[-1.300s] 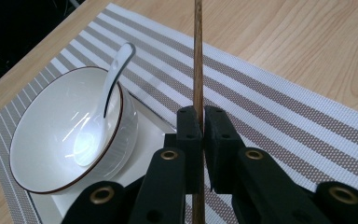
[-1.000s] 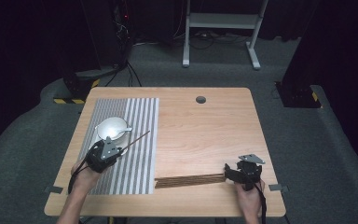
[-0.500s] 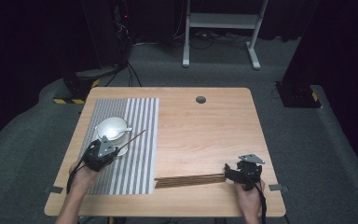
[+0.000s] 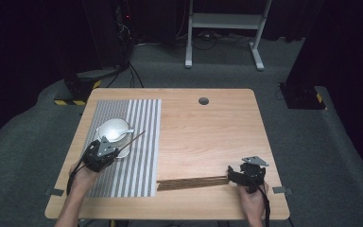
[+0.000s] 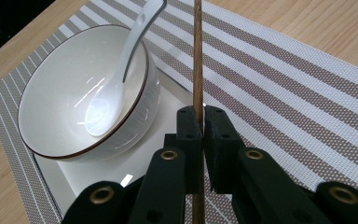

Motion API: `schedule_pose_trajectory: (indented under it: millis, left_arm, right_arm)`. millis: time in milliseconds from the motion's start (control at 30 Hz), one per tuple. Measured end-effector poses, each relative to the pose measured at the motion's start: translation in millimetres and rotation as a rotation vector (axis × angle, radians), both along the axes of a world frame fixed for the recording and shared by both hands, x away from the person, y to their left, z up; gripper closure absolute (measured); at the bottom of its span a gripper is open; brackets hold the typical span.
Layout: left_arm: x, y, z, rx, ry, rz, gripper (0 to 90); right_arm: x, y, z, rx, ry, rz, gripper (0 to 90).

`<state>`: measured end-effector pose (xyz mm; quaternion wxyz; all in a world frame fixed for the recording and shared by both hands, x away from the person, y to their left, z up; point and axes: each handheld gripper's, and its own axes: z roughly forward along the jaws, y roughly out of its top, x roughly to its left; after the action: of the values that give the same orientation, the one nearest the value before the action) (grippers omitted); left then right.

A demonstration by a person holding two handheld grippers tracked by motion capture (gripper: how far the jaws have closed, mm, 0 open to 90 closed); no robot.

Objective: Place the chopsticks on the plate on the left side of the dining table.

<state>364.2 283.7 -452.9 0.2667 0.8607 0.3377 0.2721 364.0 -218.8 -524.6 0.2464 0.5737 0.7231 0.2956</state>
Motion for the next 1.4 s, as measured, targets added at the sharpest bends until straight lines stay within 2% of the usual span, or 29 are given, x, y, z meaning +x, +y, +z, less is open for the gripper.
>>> schedule_pose_trajectory:
  millis: [200, 300, 500, 633, 667, 967, 1133, 1400]
  left_arm:
    - [1.6, 2.7, -2.3, 0.009, 0.001, 0.009, 84.8]
    - [2.8, 4.9, -2.7, -0.017, -0.007, 0.023, 84.8]
    - [4.4, 2.5, -6.9, -0.011, 0.001, 0.024, 84.8]
    - [7.1, 3.3, -8.9, -0.003, 0.014, 0.026, 84.8]
    - [10.7, 5.7, -12.1, 0.013, 0.031, 0.027, 84.8]
    - [17.4, 13.4, -24.0, 0.024, 0.064, 0.059, 84.8]
    - [20.6, 16.3, -24.9, 0.021, 0.062, 0.071, 84.8]
    - [23.2, 15.4, -27.2, 0.061, 0.070, 0.065, 84.7]
  right_arm:
    - [0.0, 0.1, 0.0, 0.001, 0.000, -0.001, 13.6]
    - [-0.2, 0.2, 0.0, 0.001, 0.000, 0.000, 13.6]
    - [-0.6, 0.3, 0.0, 0.001, 0.001, 0.003, 13.6]
    - [-0.6, 0.3, 0.0, 0.001, 0.001, 0.003, 13.6]
    - [-0.6, 0.3, 0.0, 0.001, 0.001, 0.003, 13.6]
    - [-0.6, 0.4, 0.0, 0.002, 0.001, 0.002, 13.6]
    - [-0.6, 0.3, 0.0, 0.001, 0.001, 0.003, 13.6]
    - [-0.6, 0.4, 0.0, 0.001, 0.001, 0.003, 13.6]
